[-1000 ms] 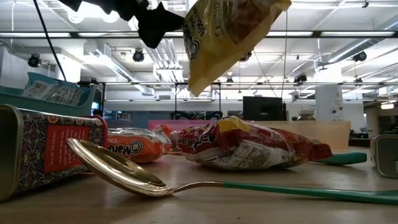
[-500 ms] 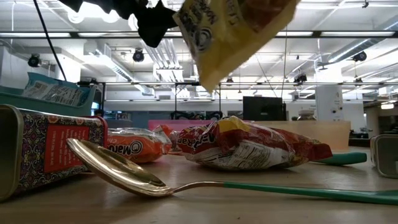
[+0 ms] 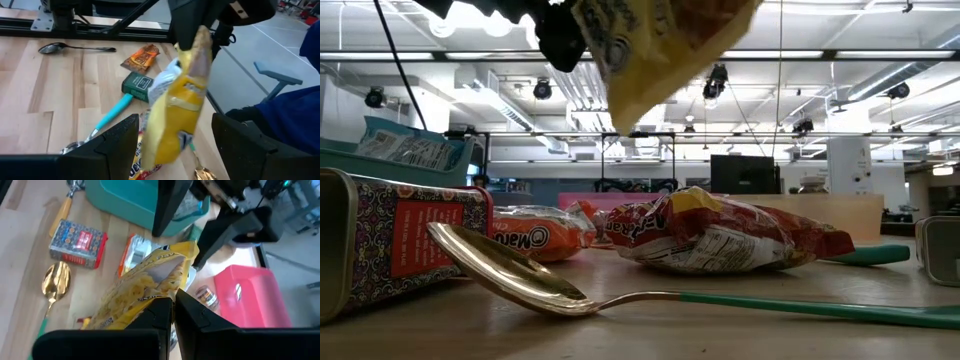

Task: Pick & Place Food Item
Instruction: Put the yellow noodle pack into the green bin

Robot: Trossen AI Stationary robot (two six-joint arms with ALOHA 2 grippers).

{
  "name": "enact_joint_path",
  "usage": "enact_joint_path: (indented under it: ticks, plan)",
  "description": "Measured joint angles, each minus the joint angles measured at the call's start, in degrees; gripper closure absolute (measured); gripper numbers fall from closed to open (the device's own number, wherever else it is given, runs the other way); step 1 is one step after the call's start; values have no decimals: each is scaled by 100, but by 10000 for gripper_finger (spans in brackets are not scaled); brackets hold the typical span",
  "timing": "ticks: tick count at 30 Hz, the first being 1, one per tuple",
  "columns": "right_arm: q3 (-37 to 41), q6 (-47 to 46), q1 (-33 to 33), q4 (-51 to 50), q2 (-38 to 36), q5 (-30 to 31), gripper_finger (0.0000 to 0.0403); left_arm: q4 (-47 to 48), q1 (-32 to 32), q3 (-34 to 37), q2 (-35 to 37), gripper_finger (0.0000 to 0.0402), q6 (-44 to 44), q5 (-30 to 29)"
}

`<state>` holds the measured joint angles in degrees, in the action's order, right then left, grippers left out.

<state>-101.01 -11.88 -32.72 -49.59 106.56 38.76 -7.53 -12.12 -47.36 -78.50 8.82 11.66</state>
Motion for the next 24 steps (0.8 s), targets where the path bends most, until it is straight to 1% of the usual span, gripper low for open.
enact_joint_path:
  ticks: [5, 14, 17, 24]
  plan:
    - [0, 186, 14, 112, 0, 2, 392, -2, 0, 1, 0, 147, 0, 0]
    - [-12, 206, 14, 109, 0, 22, 392, -28, 2, 1, -2, 151, 17, 0]
    - [-67, 233, 14, 112, 0, 24, 392, -39, 2, 1, -2, 174, 15, 0]
    - [-94, 592, 14, 411, 0, 28, 392, -46, 2, 1, -2, 259, -94, 152]
